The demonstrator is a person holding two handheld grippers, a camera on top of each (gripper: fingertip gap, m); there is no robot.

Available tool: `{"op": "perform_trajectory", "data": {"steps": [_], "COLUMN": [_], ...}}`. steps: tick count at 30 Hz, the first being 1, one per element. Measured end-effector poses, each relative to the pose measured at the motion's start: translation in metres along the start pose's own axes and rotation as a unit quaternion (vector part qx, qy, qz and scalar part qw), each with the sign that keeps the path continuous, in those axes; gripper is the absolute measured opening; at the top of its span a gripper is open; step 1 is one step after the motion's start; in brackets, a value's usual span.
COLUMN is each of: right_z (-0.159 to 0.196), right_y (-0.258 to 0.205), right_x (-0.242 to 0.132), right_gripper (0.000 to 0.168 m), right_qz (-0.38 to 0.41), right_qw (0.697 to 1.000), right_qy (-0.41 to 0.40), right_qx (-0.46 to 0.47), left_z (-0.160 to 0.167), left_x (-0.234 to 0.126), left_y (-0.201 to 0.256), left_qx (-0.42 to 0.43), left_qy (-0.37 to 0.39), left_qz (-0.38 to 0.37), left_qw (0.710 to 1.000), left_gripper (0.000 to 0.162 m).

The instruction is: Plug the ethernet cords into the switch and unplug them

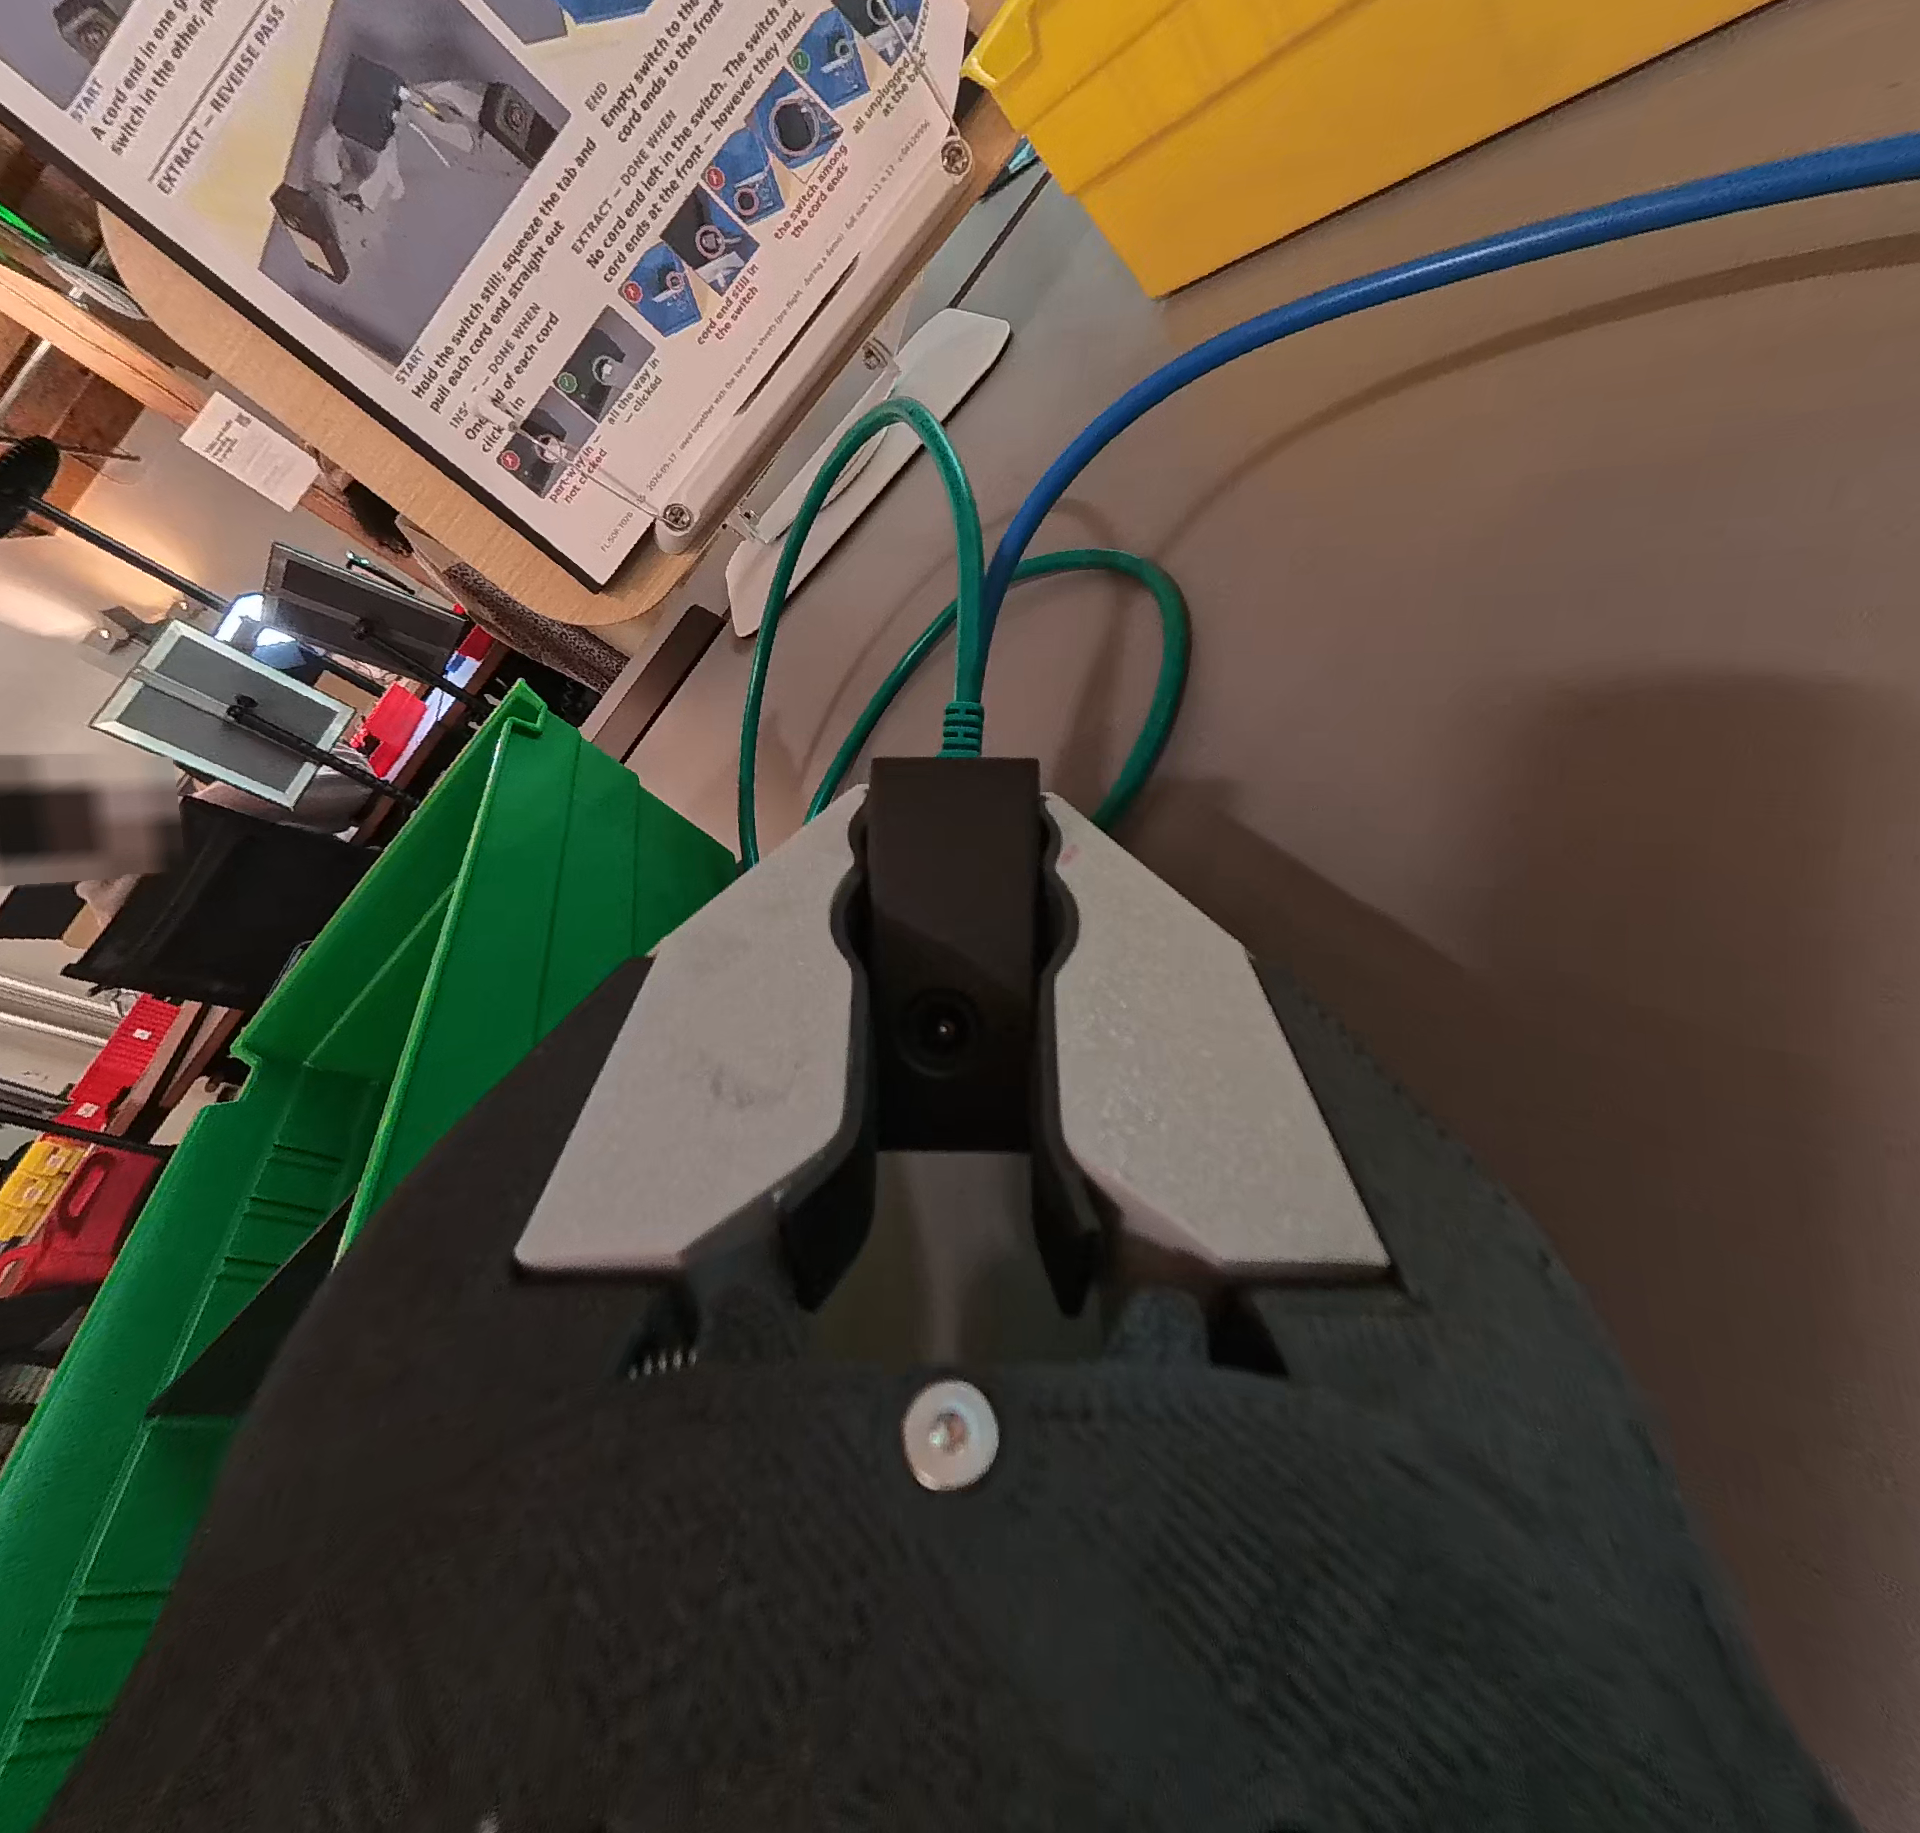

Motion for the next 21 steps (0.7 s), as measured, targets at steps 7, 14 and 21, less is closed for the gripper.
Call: {"op": "perform_trajectory", "data": {"steps": [7, 14, 21], "right_z": [-0.044, -0.06, -0.045], "right_y": [-0.035, 0.008, 0.002], "right_x": [-0.066, -0.092, -0.11], "right_gripper": [0.058, 0.074, 0.082], "right_qz": [-0.183, -0.113, -0.195], "right_qw": [0.971, 0.934, 0.909], "right_qy": [0.15, 0.312, 0.334], "right_qx": [0.038, 0.133, 0.157], "left_z": [0.0, 0.0, 0.0], "left_x": [0.0, -0.001, 0.0], "left_y": [0.0, 0.001, 0.0], "left_qx": [-0.001, 0.002, 0.0], "left_qy": [-0.001, 0.0, 0.0], "left_qz": [0.0, 0.0, 0.001], "left_qw": [1.0, 1.0, 1.0], "left_gripper": [0.026, 0.026, 0.026]}}
Point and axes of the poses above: each gripper's, where its closed fingertips meet, x out along the fingers, z out of its underside, y = z × x across the jaws, the point moved 4 cm from there along -x, back along the fingers, and after that the axes turned 7 degrees about -z, right-handed, at the moved point
